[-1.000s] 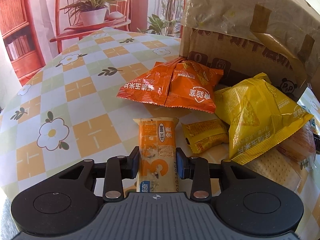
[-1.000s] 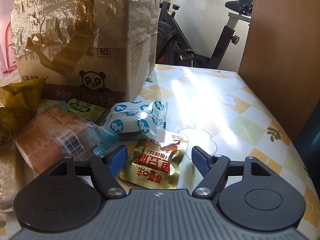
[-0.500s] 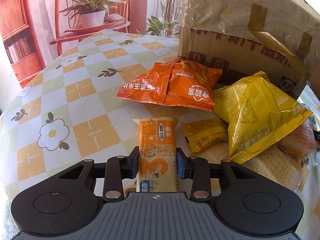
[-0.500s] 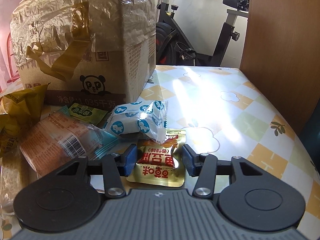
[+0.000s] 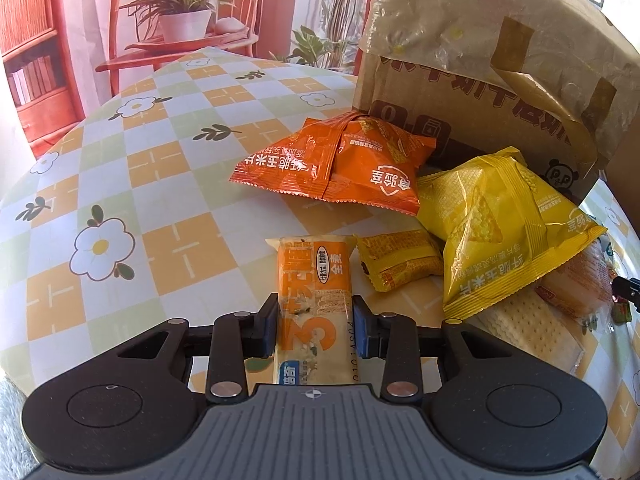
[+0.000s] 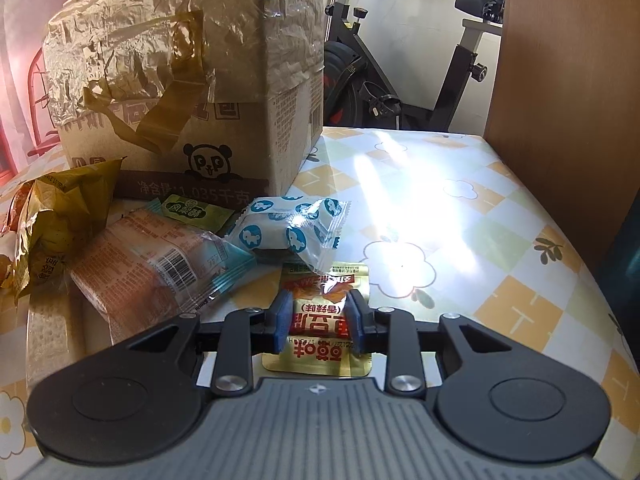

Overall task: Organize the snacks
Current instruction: 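Lift the orange wafer packet with left tool while right tool lifts the gold sachet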

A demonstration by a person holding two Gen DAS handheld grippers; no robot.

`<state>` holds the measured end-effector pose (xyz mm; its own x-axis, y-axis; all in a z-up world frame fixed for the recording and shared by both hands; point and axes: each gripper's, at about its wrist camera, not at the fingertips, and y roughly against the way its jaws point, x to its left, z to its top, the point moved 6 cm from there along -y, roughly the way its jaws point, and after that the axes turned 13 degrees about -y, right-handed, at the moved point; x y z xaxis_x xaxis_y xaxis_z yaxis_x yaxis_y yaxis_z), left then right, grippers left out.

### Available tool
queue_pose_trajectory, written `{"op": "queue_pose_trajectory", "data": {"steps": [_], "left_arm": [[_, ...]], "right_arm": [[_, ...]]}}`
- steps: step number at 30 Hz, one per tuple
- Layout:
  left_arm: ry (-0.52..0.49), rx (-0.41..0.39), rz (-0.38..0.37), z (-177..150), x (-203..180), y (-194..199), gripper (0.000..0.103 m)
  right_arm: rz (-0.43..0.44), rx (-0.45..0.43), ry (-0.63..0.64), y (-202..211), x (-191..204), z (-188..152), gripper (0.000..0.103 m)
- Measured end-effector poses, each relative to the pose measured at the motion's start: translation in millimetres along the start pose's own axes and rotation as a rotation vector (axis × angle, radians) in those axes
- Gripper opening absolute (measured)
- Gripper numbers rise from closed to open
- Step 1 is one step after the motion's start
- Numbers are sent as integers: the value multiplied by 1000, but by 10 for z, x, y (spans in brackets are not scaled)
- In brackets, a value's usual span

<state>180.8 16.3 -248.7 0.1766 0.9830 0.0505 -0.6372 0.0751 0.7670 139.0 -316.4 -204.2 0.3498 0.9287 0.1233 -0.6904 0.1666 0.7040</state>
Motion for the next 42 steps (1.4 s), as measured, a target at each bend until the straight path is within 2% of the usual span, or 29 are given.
{"op": "queue_pose_trajectory", "data": {"steps": [2,4,7,10,14,17,21,23,32,35,42], "left_arm": [[-2,-4,-4,-3,-2,-3,38],[-4,-9,-7,-7,14,-7,38],[-5,-12,-13,-13,23,-7,38],[1,-14,-24,-18,41,-5,38],[-7,-14,-21,-10,29,-11,38],[-7,-16,-26,-7,36,-16,38],[11,-17,-43,-7,73,-17,38],[22,-17,-51,-1,88,-22,38],[14,-18,-74,-12,72,-11,38],[26,-21,-87,-9,90,5,38],[43,-86,-102,11,130,169,38]], "right_arm": [[4,-28,6,40,21,36,54],[13,-28,23,32,51,68,60],[-33,2,62,-95,58,46,61],[-43,30,59,-168,44,-7,70],[-7,32,-14,-213,-43,-2,68],[3,4,-10,-185,-40,-30,58],[14,6,-24,-142,-43,-43,52],[24,17,-51,-113,-84,-30,46],[50,19,-128,178,-60,-140,42],[60,-2,-117,295,18,-143,42],[95,-18,-76,484,152,-39,42]]}}
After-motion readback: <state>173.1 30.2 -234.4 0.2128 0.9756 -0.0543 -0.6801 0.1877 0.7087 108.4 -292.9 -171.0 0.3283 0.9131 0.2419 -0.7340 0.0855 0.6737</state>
